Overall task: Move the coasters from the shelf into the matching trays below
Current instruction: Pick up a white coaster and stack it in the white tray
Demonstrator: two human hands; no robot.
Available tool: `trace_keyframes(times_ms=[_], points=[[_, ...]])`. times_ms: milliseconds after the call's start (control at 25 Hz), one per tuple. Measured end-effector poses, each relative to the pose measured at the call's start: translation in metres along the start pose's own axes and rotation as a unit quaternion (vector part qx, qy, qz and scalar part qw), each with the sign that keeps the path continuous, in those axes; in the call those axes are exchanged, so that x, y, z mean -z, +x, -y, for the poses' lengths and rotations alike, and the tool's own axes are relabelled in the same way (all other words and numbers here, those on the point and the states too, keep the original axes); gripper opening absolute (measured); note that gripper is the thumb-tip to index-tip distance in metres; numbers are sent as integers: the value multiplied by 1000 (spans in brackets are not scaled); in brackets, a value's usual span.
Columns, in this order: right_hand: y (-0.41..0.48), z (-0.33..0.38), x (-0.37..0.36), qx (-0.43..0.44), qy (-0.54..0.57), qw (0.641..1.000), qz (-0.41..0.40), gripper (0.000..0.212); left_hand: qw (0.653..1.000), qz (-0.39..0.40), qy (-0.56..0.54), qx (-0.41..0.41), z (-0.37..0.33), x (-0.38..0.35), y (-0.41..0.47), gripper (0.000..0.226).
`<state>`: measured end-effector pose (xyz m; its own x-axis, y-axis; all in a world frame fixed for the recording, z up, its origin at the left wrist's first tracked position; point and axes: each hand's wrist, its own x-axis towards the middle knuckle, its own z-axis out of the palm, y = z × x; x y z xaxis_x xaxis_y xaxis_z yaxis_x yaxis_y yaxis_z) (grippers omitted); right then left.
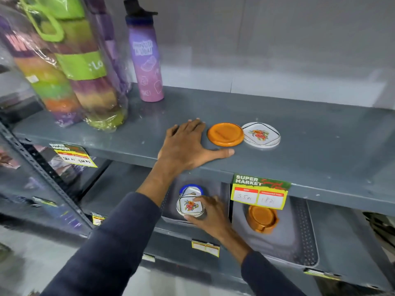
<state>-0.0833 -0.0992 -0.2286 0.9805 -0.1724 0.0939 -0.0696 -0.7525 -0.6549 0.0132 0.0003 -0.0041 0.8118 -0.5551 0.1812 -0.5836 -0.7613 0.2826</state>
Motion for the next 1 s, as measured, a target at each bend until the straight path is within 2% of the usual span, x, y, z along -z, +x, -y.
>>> trace_keyframes(times_ms=[200, 360, 560, 720, 1000], points=[[41, -17, -28, 23, -92, 995, 35, 66, 1000, -12, -2, -5, 0, 1, -1, 122], [55, -32, -42, 23, -148, 987, 62, 78, 1000, -19, 4, -4, 1, -2, 1, 122], [63, -39, -47, 9, -174, 982, 74, 82, 1000, -24, 2, -8, 1, -3, 1, 123], [68, -42, -47, -18, -132, 987, 94, 94, 1000, -25, 6, -12, 1, -2, 1, 124], [76, -43, -42, -36, -142, 984, 97, 73, 1000, -22, 0, -10, -1, 0, 1, 119]])
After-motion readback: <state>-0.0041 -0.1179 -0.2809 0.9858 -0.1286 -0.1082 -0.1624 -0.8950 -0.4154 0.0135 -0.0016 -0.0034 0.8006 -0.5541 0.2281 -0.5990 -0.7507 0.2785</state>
